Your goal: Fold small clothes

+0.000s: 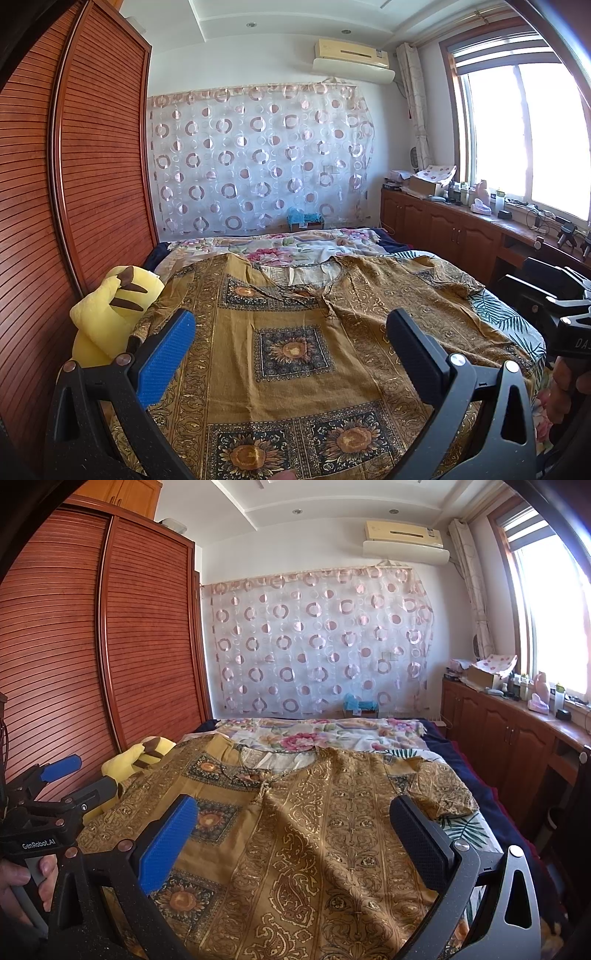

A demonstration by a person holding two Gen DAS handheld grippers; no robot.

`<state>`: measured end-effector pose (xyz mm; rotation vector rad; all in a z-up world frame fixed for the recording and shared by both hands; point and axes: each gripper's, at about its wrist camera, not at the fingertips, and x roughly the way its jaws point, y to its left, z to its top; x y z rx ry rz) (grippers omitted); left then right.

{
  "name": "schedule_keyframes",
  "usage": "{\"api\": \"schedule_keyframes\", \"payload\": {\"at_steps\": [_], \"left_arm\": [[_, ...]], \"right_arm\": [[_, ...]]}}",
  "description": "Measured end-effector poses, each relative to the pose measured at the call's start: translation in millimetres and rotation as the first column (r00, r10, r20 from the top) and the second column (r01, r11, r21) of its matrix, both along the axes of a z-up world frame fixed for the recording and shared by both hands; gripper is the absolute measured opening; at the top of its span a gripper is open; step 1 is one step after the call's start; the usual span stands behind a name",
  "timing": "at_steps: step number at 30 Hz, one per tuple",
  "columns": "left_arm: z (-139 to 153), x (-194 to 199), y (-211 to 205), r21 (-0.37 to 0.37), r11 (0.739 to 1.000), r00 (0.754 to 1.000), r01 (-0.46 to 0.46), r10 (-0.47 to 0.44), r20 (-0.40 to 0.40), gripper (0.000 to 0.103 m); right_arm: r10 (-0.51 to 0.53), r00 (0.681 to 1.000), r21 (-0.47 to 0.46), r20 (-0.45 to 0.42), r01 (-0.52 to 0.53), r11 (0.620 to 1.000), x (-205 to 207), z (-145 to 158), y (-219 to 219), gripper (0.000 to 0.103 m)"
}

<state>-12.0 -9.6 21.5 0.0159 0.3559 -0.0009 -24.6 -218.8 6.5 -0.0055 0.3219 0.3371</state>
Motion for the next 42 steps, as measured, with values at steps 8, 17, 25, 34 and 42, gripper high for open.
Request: {"api": "schedule_keyframes", "payload": {"at_steps": [8, 17, 25, 34, 42], "left_arm": [[-1.1, -0.5, -0.3, 0.002, 1.000, 1.000, 0.000, 0.000, 0.001, 0.103], [-13.2, 7.1, 6.7, -0.022, 1.000, 0.999, -0.004, 0.003, -0.035, 0.103], [-35.6, 19.3, 35.2, -0.031, 0.998, 0.996, -0.047, 0.045, -0.083, 0.103], [-47.7, 39.5, 83.6, -0.010, 0.996, 0.987, -0.085, 0.083, -0.135, 0.103], [-59.1, 64.8, 138.9, 0.048, 0.988, 0.967, -0.150, 0.156, -0.200, 0.103]], "right_arm": [[0.001, 1.000, 0.001, 0.000, -0.001, 1.000, 0.1, 0.9, 0.5, 0.103], [0.013, 1.000, 0.007, -0.014, -0.013, 1.000, 3.3, -3.7, -0.1, 0.103], [0.031, 0.998, 0.012, -0.050, -0.030, 0.999, 17.5, -13.6, 2.0, 0.103], [0.071, 0.994, -0.019, -0.082, -0.073, 0.997, 39.0, -20.2, 12.7, 0.103], [0.132, 0.983, -0.040, -0.125, -0.138, 0.990, 74.6, -22.5, 24.4, 0.102]]}}
